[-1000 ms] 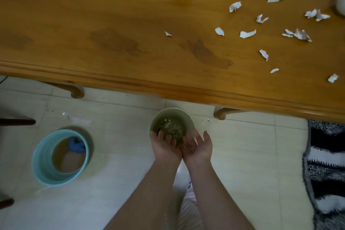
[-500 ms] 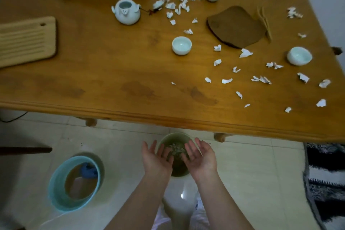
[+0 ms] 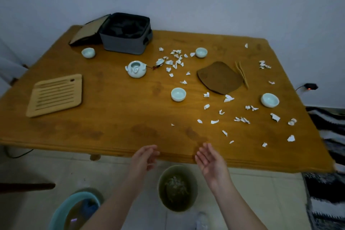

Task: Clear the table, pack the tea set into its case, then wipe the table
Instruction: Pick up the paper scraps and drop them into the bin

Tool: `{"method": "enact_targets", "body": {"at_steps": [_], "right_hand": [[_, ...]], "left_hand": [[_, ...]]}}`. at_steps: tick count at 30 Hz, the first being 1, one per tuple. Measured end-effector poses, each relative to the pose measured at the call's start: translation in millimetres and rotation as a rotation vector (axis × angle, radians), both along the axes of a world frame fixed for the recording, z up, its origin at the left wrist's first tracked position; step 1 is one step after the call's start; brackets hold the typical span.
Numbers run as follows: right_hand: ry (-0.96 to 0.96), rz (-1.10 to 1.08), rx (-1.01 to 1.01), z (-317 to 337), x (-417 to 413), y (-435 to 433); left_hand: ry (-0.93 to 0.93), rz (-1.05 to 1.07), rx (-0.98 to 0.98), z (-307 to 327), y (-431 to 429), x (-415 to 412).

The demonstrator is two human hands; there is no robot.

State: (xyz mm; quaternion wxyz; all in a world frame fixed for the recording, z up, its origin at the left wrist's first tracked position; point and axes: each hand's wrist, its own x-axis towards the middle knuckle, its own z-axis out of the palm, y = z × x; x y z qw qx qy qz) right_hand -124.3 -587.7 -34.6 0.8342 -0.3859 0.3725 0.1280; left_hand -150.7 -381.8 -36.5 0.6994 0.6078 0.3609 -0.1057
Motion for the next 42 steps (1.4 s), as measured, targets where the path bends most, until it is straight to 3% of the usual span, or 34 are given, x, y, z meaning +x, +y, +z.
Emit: {"method": "enact_targets", "body": {"at_steps": [4,7,10,13,17,22,28,33,42], "right_hand": [[-0.038,0.035,-0.084,20.7,38.6,-17.4],[-0.051,0.095,-0.247,29.1,67.7,-32.7],[-0.146,0.275,-0.58,26.7,93.0,-48.2],[-0.3,0.567,-1.012,18.8,115.9,-64.6],[-0.445,0.925,-1.358,8.9,136.2,-77.7],[-0.532,1.248,-1.5,-1.3,145.7,-73.8],[-0.652,1.242,-1.498,-12.9,151.0,-62.0],[-0.783,1.185,-1.743,-29.0,160.7,-51.6],[-0.753,1.139,-1.994,-53.5,204.5,-46.3]], "left_hand": [[-0.064,-0.164,0.252,11.7,-5.5,41.5],[-0.127,-0.348,0.6,6.3,-12.4,73.0],[-0.166,-0.513,0.923,1.6,-20.6,99.1],[-0.146,-0.606,1.079,-5.1,-27.1,119.3],[-0.103,-0.619,1.138,-10.4,-32.5,128.5],[-0.124,-0.648,1.2,-15.4,-36.7,133.4],[-0.099,-0.742,1.259,-14.1,-41.1,139.1],[-0.094,-0.743,1.288,-17.3,-44.7,139.7],[-0.16,-0.756,1.281,-17.8,-40.2,140.3]]}}
